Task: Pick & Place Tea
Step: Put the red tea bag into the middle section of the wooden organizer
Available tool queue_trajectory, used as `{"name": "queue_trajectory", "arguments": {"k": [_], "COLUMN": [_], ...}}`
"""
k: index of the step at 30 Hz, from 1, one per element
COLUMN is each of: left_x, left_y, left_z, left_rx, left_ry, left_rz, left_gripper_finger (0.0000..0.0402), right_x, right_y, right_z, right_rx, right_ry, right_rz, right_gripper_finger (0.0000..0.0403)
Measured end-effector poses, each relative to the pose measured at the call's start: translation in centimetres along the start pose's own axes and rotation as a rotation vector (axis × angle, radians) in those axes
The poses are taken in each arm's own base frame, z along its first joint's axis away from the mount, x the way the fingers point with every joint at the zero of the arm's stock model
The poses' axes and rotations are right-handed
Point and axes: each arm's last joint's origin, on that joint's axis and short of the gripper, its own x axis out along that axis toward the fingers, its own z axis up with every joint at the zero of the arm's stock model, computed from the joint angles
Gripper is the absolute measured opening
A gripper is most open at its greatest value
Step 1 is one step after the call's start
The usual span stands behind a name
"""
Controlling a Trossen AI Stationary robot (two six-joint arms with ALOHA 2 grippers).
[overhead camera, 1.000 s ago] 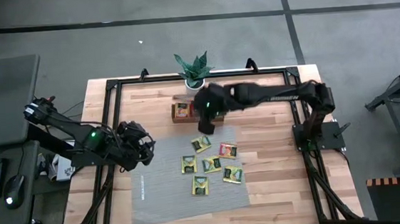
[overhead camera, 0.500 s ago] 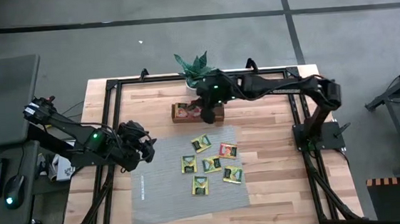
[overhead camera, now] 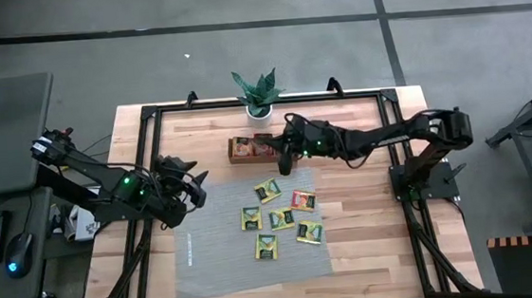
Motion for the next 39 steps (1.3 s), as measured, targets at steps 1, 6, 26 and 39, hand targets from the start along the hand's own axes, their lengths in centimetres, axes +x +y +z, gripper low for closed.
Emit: {"name": "queue_trajectory", "arguments": {"k": [1,6,26,39], "left_x": [0.0,-0.2,0.1,0.1], "left_y": [0.0,-0.1,3.9,4.4], "left_z": [0.0,0.3,-2.5,-2.8], "left_rx": [0.020,0.134,-0.245,-0.335], "left_ry": [0.000,0.034,-0.076,-0.123], "left_rz": [0.000,-0.061,-0.421,-0.514], "left_gripper_finger": [0.0214,0.0214,0.0214,0.0214], "right_x": [0.0,0.6,1.8,3.3], "right_y": [0.1,-0.1,-1.3,-4.4], "right_z": [0.0,-1.3,-2.8,-4.6], "right_rx": [0.005,0.008,0.024,0.047], "right_ry": [-0.010,0.025,0.091,0.159], "right_rz": [-0.009,-0.029,-0.014,-0.058], "right_gripper_finger": [0.0000,0.0000,0.0000,0.0000]}}
